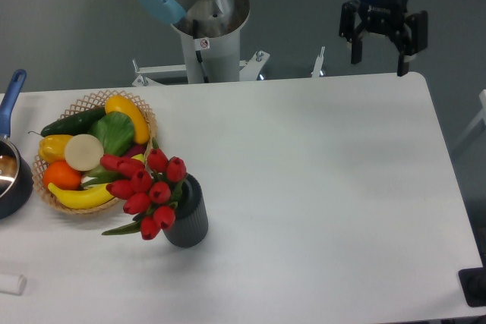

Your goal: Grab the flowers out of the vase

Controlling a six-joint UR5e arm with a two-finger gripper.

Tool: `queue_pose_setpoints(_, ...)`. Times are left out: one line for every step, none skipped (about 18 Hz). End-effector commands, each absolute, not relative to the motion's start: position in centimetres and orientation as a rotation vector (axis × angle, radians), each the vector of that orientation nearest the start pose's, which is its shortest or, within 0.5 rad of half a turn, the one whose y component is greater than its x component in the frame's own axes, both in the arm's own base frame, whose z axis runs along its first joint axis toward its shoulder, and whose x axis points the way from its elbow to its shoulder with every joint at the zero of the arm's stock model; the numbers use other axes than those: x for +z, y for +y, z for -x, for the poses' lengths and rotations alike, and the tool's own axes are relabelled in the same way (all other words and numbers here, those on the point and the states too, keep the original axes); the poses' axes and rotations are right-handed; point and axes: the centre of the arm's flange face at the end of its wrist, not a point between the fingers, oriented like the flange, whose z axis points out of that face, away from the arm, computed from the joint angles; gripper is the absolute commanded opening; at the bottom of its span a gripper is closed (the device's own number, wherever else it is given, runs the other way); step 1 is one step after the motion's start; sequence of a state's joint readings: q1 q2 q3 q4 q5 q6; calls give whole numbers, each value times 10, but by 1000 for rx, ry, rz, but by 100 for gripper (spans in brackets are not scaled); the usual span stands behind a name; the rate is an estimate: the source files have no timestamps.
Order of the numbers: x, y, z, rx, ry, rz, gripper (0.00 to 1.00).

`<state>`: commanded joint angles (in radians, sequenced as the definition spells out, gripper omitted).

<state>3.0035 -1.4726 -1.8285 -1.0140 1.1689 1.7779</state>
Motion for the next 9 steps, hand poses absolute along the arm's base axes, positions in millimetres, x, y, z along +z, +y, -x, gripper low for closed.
queue_pose_setpoints(477,236,445,562,571,2642,100)
queue_pose_setpoints(474,236,444,554,569,2644,100)
queue_pose_setpoints(476,237,444,557,574,2643,100)
queue_pose_setpoints(477,238,444,559,578,2648,100)
queue_pose_setpoints(479,238,443,558,564,2649,100)
queue_pose_setpoints(481,237,441,560,536,2650,100)
queue_pose_setpoints(479,237,440,548,501,2653,100)
queue_pose_setpoints(479,237,439,543,468,2653,100)
queue_pose_setpoints(478,240,438,535,457,2652,100)
